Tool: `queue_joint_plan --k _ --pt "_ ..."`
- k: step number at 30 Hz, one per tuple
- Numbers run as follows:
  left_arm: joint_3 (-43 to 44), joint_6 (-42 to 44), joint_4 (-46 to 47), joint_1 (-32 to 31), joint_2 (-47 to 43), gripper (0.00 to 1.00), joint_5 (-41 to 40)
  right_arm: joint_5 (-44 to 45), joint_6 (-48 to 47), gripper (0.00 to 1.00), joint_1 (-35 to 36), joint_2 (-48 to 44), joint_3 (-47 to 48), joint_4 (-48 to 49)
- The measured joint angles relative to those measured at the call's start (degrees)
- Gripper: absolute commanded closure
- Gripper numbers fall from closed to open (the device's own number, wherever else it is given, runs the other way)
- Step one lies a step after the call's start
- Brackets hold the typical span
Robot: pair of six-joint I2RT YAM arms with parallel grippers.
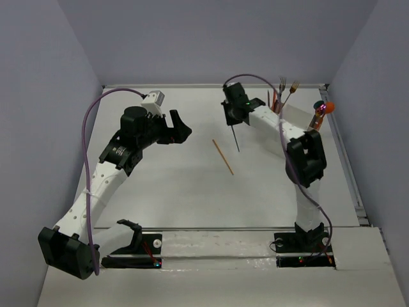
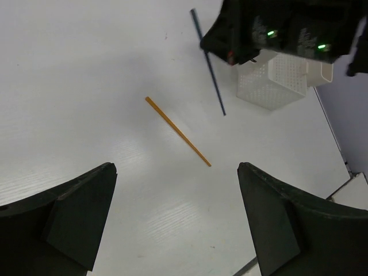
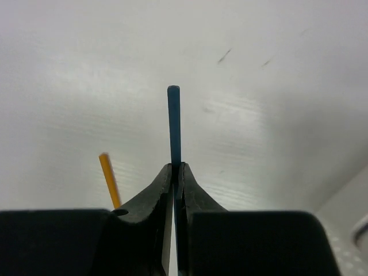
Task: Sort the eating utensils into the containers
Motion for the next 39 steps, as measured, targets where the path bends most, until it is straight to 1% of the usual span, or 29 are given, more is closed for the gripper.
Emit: queue_joint_plan --k 2,5,7,10,12,16,19,22,33,39 --pt "0.0 -0.2 0.17 0.0 -0.02 0.01 0.57 1.16 0.81 0.93 -1.9 -6.43 -3.67 3.87" --pt "0.0 -0.7 0.37 0.0 -0.22 0.01 1.55 4.33 3.08 0.93 -7.23 -21.99 -10.51 11.02" --pt "0.0 -1.14 0.35 0.0 -0.76 0.01 2.05 6.97 4.59 0.93 -11.3 -30.82 -15.19 16.81" --pt "-0.04 -1.84 0.39 0.0 -2.47 0.01 3.08 11.45 6.05 0.93 -16.96 -40.68 -21.07 22.38" --pt "-0.15 -2.16 0.44 0.0 -3.63 0.01 3.58 13.9 6.97 0.93 -20.13 -44.37 -23.98 25.4" --pt "-0.44 -2.58 0.48 0.0 -5.05 0.01 4.44 18.08 7.23 0.93 -24.74 -46.03 -28.98 29.27" --pt "-0.55 -2.62 0.46 0.0 -5.07 0.01 4.68 19.3 6.56 0.93 -27.45 -45.81 -33.42 31.61" --pt "-0.94 -2.6 0.42 0.0 -5.07 0.01 4.81 20.0 5.33 0.93 -29.42 -44.92 -35.85 33.79" --pt "-1.57 -2.56 0.39 0.0 -5.01 0.01 4.9 22.27 0.66 0.93 -30.95 -43.15 -38.53 40.63" --pt "-1.73 -2.36 0.42 0.0 -4.44 0.01 4.85 22.95 0.39 0.93 -31.08 -43.1 -43.8 41.94"
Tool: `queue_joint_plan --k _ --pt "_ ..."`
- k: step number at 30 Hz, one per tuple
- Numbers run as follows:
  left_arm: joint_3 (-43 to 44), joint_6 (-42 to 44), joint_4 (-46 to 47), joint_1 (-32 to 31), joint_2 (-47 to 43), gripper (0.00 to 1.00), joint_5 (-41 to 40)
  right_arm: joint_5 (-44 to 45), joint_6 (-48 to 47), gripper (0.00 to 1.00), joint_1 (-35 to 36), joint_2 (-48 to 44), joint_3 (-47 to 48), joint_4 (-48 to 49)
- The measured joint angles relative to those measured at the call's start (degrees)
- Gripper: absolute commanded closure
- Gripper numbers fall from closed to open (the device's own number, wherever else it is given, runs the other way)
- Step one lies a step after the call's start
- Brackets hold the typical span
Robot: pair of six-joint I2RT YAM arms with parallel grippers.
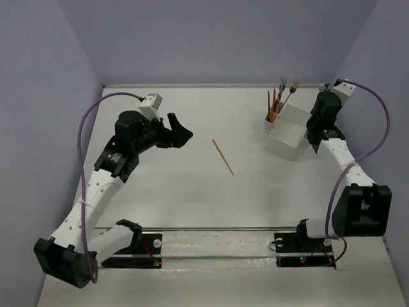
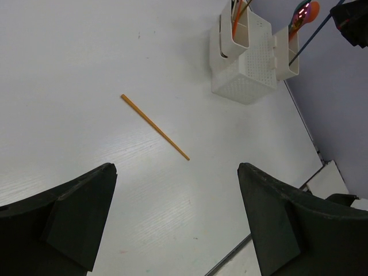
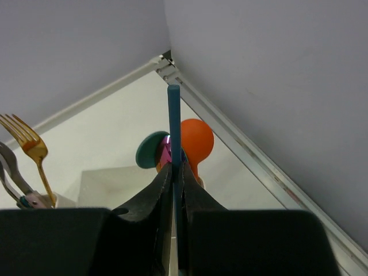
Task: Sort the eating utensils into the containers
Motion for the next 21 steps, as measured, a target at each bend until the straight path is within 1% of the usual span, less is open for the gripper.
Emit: queue_joint_plan --k 8,13,15,21 --pt "-0.22 0.26 0.02 0.0 0.42 0.01 -0.04 0.15 -0.44 0.93 0.0 0.28 -1.88 0.5" --pt "-0.24 0.26 0.02 0.0 0.42 0.01 -0.2 0.15 -1.07 0.92 0.0 0.28 -4.87 1.64" --pt "-0.39 0.26 0.2 0.0 0.42 0.01 -0.24 0.02 -1.09 0.9 0.0 0.48 -5.99 1.62" --pt "-0.59 0.26 0.46 0.0 0.52 0.01 -0.24 -1.46 -0.9 0.79 0.04 0.48 -6.49 1.64"
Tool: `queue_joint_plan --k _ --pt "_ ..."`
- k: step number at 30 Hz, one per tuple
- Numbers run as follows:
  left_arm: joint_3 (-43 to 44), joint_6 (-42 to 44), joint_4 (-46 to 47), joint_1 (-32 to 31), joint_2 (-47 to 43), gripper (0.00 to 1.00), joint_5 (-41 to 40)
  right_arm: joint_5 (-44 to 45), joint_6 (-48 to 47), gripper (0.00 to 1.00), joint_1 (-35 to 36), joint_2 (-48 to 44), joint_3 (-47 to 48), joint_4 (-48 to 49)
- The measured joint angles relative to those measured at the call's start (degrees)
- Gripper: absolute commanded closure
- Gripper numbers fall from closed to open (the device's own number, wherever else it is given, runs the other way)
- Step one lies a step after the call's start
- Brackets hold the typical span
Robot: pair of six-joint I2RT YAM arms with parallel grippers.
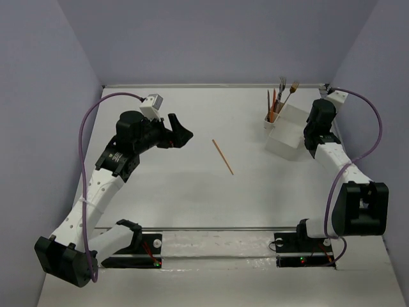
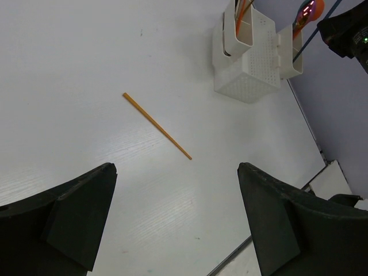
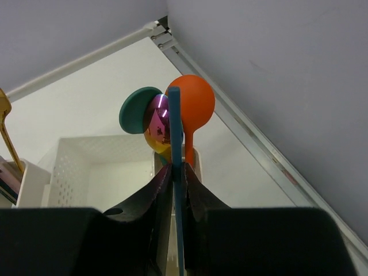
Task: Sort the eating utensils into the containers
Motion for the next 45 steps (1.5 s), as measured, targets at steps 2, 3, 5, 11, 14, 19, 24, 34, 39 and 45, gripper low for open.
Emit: queue_joint_plan --k 2,3,5,11,14,19,24,34,39,45 --pt "0.0 0.0 0.04 0.0 0.04 0.01 0.0 -0.76 0.04 0.73 0.39 -0.09 -0.2 0.0" --pt "0.0 -0.02 0.09 0.0 0.04 0.01 0.0 -1.11 0.07 0.7 0.59 -0.31 -0.63 0.04" --pt "-0.02 -0.02 0.28 0.0 0.04 0.01 0.0 -1.62 0.17 0.64 1.25 -0.9 -1.49 -0.02" --pt "-0.46 -0.02 0.7 0.0 0.04 0.01 0.0 -3.08 0.04 0.59 2.71 -2.69 -3.08 -0.22" --pt "-0.61 -0.02 0.74 0.0 0.04 0.01 0.0 -4.04 -0.2 0.61 3.08 -4.2 -3.08 -0.63" --pt "-0.61 0.28 0.76 0.0 0.04 0.01 -0.22 -7.85 -0.68 0.64 5.77 -6.05 -0.7 -4.85" --pt "0.98 0.98 0.35 0.0 1.2 0.01 -0.66 -16.92 -0.83 0.58 14.12 -3.52 6.4 -12.76" --pt "4.04 1.9 0.33 0.0 2.95 0.01 -1.18 -26.47 3.19 0.55 33.38 14.34 15.63 -26.49" --pt "4.07 1.9 0.13 0.0 2.97 0.01 -1.2 -28.2 5.27 0.55 35.69 25.94 22.58 -33.29" --pt "4.37 1.95 -0.26 0.0 3.04 0.01 -1.27 -30.27 6.29 0.55 36.26 38.34 32.0 -36.52"
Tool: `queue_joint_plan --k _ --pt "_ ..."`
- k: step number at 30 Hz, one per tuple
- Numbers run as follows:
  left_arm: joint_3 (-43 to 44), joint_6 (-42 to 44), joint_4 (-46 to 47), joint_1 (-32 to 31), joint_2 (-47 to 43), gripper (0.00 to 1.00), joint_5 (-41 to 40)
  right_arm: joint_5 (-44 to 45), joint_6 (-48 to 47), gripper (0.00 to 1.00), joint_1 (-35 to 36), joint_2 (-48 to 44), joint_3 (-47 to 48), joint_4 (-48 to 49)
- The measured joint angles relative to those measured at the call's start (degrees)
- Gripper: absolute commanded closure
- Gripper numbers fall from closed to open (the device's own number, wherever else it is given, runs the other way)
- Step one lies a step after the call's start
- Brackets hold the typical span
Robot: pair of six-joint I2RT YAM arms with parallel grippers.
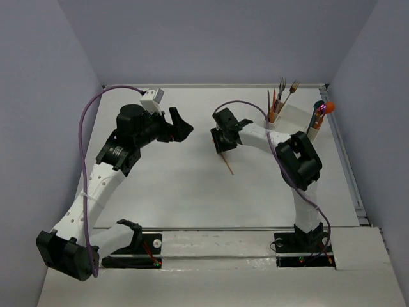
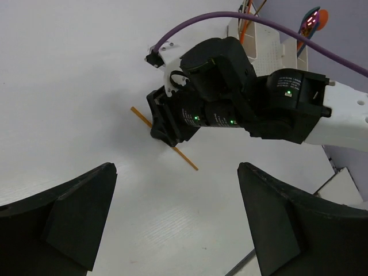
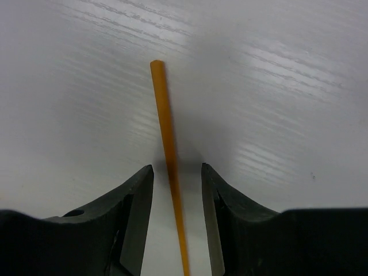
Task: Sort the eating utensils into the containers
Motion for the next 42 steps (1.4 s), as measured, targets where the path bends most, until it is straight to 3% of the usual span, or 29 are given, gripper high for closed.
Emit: queue_joint_plan --k 4,7,8,18,22,26,29,33,42 --pt "0.0 0.15 -0.33 0.0 0.0 0.01 -0.26 -0.74 0.2 0.59 0.72 4.7 5.53 -1.2" --pt "0.0 0.17 -0.33 0.0 -0.02 0.01 -0.33 -0.74 0.07 0.8 0.98 7.5 9.33 -1.95" --pt "0.0 0.17 -0.35 0.0 -0.02 0.01 -0.44 -0.39 0.09 0.93 1.07 8.22 10.27 -2.32" --pt "0.0 0.66 -0.63 0.0 -0.02 0.01 -0.9 1.18 0.33 0.93 0.92 9.42 13.44 -3.85" --pt "0.0 0.63 -0.68 0.0 -0.02 0.01 -0.85 3.34 0.37 0.93 -0.33 4.24 12.7 -3.58" --pt "-0.42 0.61 -0.63 0.0 -0.31 0.01 -0.79 5.7 0.35 0.93 -7.91 -13.0 8.13 1.16" --pt "-1.36 0.59 -0.5 0.0 -0.83 0.01 -0.59 10.29 -0.42 0.93 -18.03 -26.99 3.39 9.05" --pt "-1.75 0.57 -0.52 0.0 -0.92 0.01 -0.13 18.51 -2.08 0.93 -30.88 -38.32 -2.62 17.03" --pt "-1.75 0.59 -0.28 0.0 -0.92 0.01 0.07 20.48 -2.82 0.93 -41.03 -36.06 -12.68 18.97"
